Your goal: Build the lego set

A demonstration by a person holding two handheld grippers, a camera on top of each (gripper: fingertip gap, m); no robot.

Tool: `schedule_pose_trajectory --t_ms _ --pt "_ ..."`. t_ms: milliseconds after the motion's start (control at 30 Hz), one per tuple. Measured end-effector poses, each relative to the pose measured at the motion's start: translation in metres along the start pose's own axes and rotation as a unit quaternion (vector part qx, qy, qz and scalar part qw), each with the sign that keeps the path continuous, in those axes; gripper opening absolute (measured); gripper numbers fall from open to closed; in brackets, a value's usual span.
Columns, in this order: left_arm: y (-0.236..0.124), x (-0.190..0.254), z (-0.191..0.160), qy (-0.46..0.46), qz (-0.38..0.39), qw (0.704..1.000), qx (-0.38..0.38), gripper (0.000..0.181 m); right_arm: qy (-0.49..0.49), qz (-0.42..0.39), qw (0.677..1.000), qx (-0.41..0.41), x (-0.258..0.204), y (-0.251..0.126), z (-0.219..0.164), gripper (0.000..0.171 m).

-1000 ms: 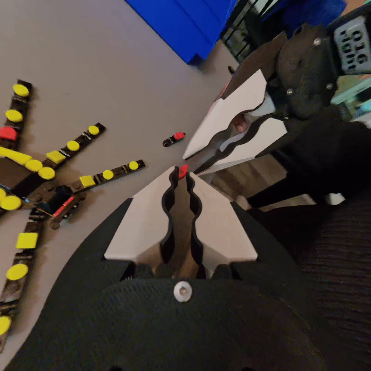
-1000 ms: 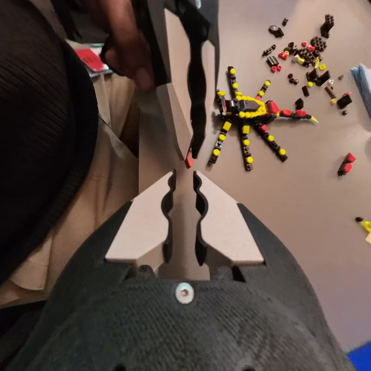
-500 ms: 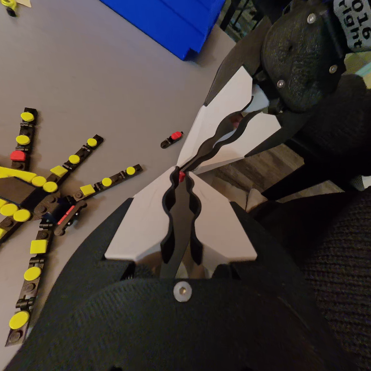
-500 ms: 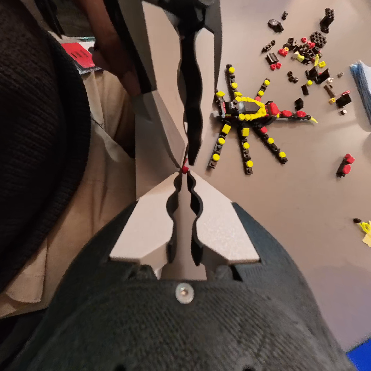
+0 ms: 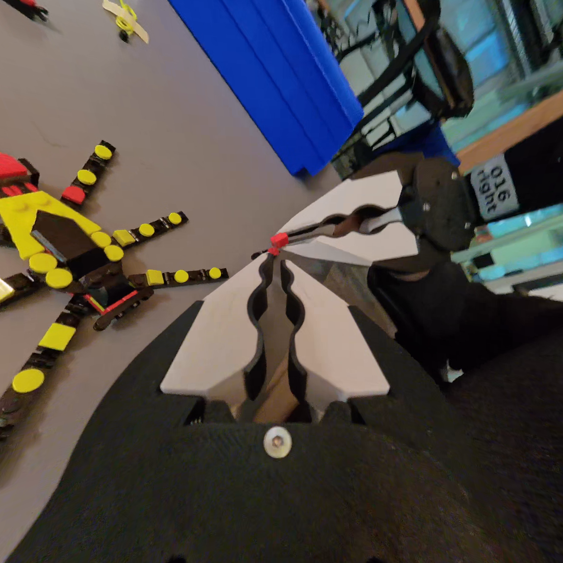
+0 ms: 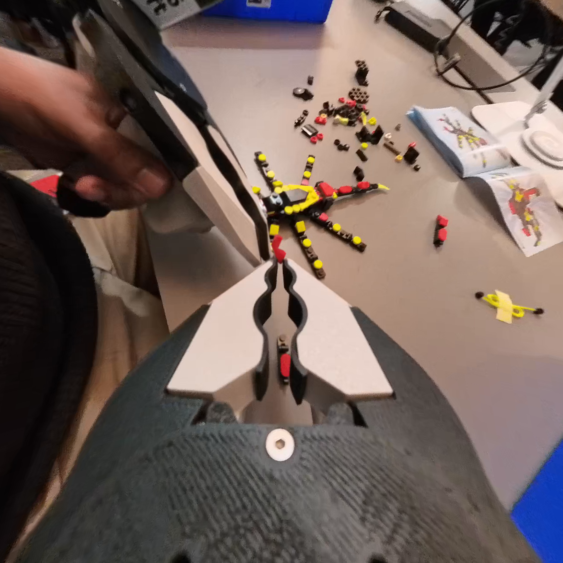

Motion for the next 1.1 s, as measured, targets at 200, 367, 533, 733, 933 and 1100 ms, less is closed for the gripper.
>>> schedule_pose_trajectory --t_ms 200,367,533,733,933,1100 --pt "-0.007 0.005 0.011 -0.015 -0.010 0.998 0.052 0.000 -0.010 -0.057 0.998 -0.008 0.005 0.004 0.010 0.001" --pt "-0.011 0.008 0.016 -0.022 -0.025 0.997 0.072 0.004 0.025 -0.047 0.999 0.005 0.006 0.003 0.010 0.001" --pt "-0.012 0.007 0.018 -0.037 -0.039 0.996 0.075 0.008 0.072 -0.030 0.997 0.029 0.009 0.000 0.010 0.000" --pt "-0.017 0.015 0.024 -0.086 -0.106 0.986 0.098 0.007 0.141 0.005 0.986 0.092 0.010 -0.006 0.021 0.000" --pt "-0.030 0.039 0.034 -0.091 -0.211 0.964 0.138 0.002 0.303 0.081 0.919 0.238 0.015 -0.021 0.043 0.000" --pt "-0.033 0.046 0.035 -0.066 -0.215 0.964 0.144 0.000 0.336 0.106 0.898 0.263 0.014 -0.020 0.045 0.000"
Point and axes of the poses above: each gripper's, where its closed fingertips meet, y out along the fingers, z out of its top, x = y × z across the jaws, the point moved 3 cm from there along -y, back along the fingers, and after that the axes turned 13 degrees about -y, right-handed, at the moved point
